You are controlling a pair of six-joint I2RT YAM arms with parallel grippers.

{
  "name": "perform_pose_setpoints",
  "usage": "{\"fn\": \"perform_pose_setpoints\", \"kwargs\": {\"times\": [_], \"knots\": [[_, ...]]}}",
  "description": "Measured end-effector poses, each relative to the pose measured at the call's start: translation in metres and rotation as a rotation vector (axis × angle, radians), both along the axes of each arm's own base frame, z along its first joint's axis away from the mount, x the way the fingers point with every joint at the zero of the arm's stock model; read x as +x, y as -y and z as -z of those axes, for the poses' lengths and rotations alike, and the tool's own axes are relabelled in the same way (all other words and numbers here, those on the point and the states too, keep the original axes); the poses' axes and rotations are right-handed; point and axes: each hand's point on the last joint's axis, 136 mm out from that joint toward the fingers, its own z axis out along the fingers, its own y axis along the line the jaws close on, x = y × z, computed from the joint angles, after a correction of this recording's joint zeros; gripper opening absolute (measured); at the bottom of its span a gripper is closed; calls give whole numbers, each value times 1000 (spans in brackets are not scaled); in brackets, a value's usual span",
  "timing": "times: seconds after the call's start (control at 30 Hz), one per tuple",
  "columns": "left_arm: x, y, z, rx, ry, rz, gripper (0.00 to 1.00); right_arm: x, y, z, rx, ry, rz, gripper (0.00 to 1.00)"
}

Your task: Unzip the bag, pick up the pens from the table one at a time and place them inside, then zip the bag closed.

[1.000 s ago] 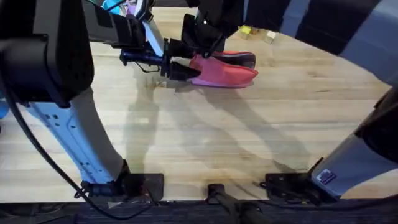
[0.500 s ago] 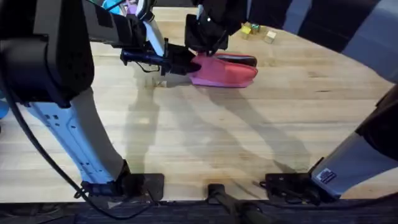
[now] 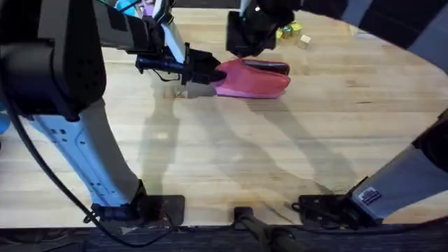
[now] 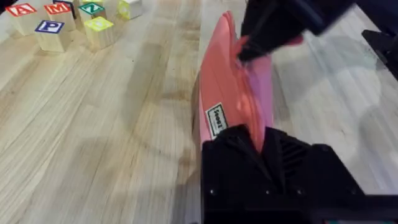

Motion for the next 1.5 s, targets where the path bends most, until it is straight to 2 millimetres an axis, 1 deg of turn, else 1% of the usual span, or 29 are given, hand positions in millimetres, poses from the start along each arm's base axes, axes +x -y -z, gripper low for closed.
{"fn": "perform_pose_setpoints", "kwargs": {"times": [0.2, 0.5, 0.6, 0.7, 0.77, 0.9, 1.07, 1.27, 1.3, 1.5], "knots": [[0, 0, 1, 6, 0, -1, 43, 4, 47, 8, -58, -70, 56, 31], [0, 1, 2, 11, -1, 1, 43, 15, 126, 14, -98, -143, 188, 33], [-1, 2, 2, 10, -1, 6, 43, 16, 145, 15, -99, -162, 211, 33], [-3, 6, 2, 10, -1, 17, 42, 16, 156, 18, -94, -173, 222, 33], [-4, 7, 2, 10, -1, 19, 42, 12, 163, 25, -95, -195, 231, 33], [-4, 7, 2, 10, -1, 19, 42, 0, 180, 47, -96, -240, 259, 33], [-4, 8, 2, 9, -1, 22, 43, 0, 191, 74, -58, -216, 286, 33], [-5, 9, 2, 10, 0, 25, 42, 2, 191, 104, 12, -147, 305, 33], [-5, 10, 2, 11, 0, 26, 43, 2, 189, 111, 43, -126, 307, 33], [-5, 10, 2, 11, 0, 27, 43, 1, 188, 114, 65, -124, 308, 31]]}}
